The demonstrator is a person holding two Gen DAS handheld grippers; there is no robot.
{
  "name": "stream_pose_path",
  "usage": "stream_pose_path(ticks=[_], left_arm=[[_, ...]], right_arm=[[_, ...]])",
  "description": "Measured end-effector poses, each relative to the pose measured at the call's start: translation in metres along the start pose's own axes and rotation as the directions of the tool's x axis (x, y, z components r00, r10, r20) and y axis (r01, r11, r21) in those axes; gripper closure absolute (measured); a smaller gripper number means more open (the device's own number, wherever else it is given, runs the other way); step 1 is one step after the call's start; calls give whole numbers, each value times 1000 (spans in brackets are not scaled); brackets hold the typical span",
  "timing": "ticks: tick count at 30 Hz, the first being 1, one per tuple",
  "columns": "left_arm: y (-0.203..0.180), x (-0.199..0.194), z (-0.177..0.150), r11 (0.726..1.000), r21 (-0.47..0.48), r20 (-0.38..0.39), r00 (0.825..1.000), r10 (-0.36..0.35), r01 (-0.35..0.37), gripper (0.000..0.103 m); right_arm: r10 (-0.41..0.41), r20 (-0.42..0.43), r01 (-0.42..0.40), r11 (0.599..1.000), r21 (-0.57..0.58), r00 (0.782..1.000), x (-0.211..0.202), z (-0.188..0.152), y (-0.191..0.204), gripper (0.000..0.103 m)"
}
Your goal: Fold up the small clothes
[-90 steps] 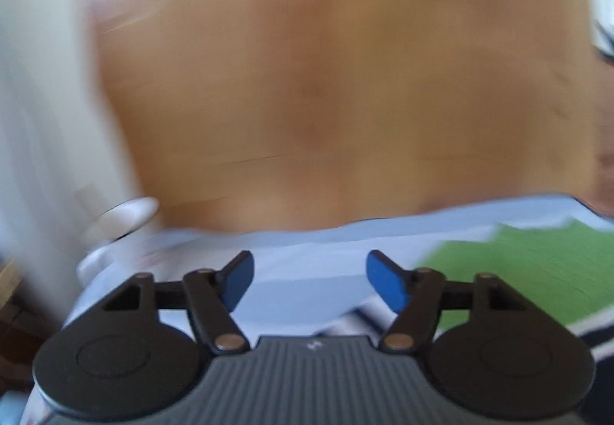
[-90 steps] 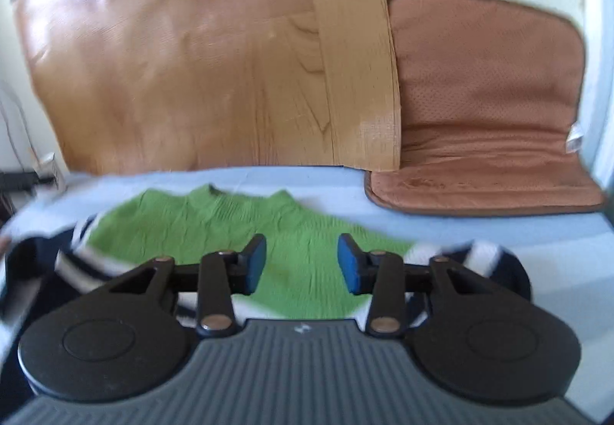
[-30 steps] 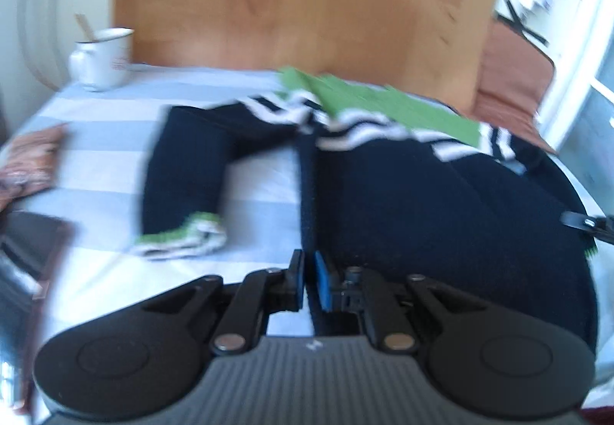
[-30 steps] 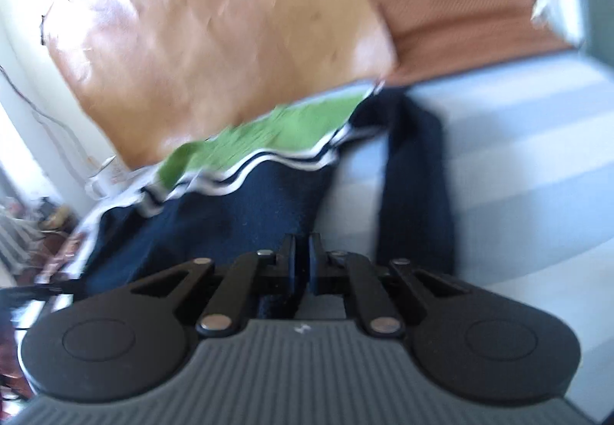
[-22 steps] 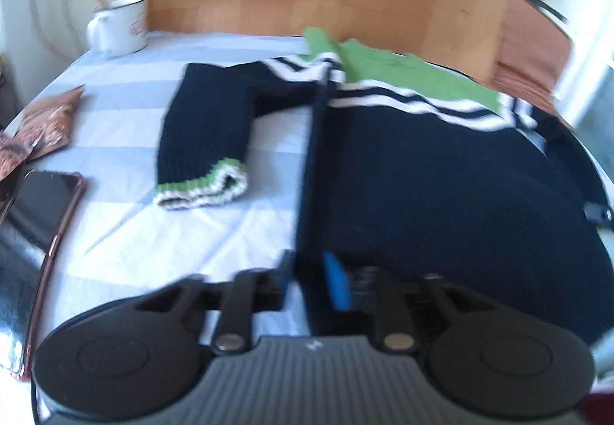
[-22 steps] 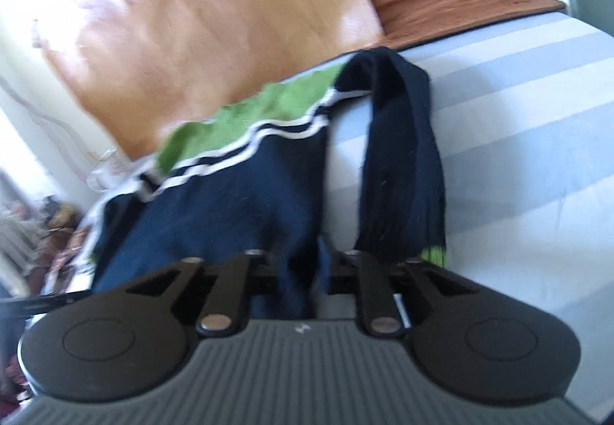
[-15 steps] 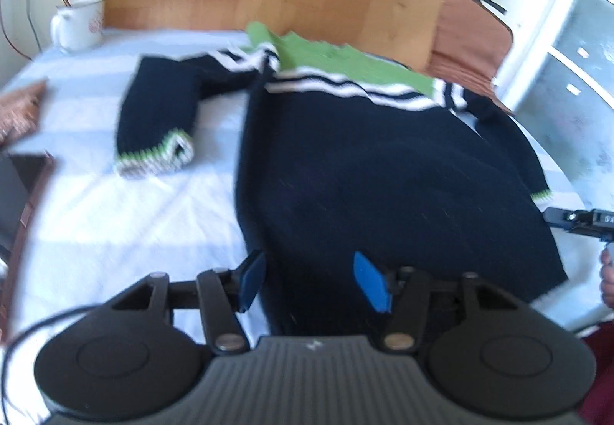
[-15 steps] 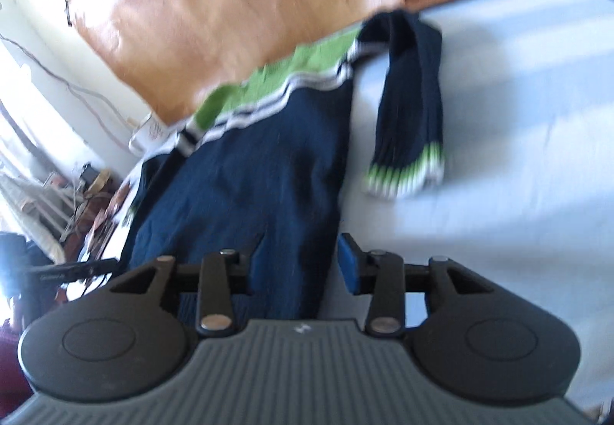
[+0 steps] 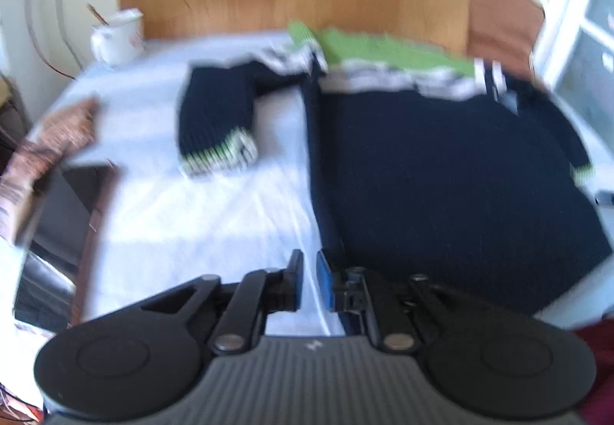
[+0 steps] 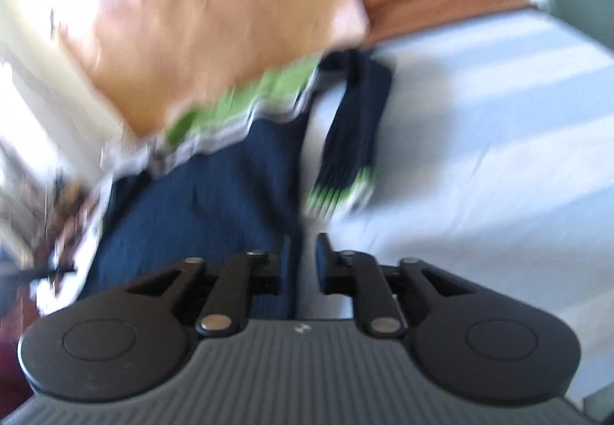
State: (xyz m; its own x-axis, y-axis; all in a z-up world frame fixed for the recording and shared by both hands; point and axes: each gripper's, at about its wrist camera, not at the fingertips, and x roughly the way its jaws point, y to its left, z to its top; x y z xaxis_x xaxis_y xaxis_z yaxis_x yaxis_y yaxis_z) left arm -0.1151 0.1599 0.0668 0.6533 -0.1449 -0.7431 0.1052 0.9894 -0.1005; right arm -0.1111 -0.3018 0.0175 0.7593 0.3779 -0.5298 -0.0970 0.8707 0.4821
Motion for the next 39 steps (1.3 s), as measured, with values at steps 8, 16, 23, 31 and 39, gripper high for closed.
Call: stream_pose_path(ticks=[8, 16, 23, 31, 39], left_arm=[[-34, 36, 42, 984, -66, 105, 982, -157, 165, 87], [-104, 105, 51, 978, 32, 12, 979, -206, 205, 84], [-108, 105, 59, 979, 69, 1, 981, -194, 194, 77], [10, 47, 71, 986, -158, 121, 991, 61, -42, 58], [107, 59, 101, 911, -411, 121, 989, 81, -24, 40]], right_arm=[[-152, 36, 151, 988, 12, 988, 34, 18, -26, 72], [-507, 267, 566, 787, -243, 819, 39, 117, -57, 95], [-711, 175, 720, 605, -340, 681, 115, 161, -138, 95], [-685, 293, 743, 587, -321, 667, 85, 140, -104, 56], [-307, 294, 377, 899, -221, 905, 52, 119, 7, 55]])
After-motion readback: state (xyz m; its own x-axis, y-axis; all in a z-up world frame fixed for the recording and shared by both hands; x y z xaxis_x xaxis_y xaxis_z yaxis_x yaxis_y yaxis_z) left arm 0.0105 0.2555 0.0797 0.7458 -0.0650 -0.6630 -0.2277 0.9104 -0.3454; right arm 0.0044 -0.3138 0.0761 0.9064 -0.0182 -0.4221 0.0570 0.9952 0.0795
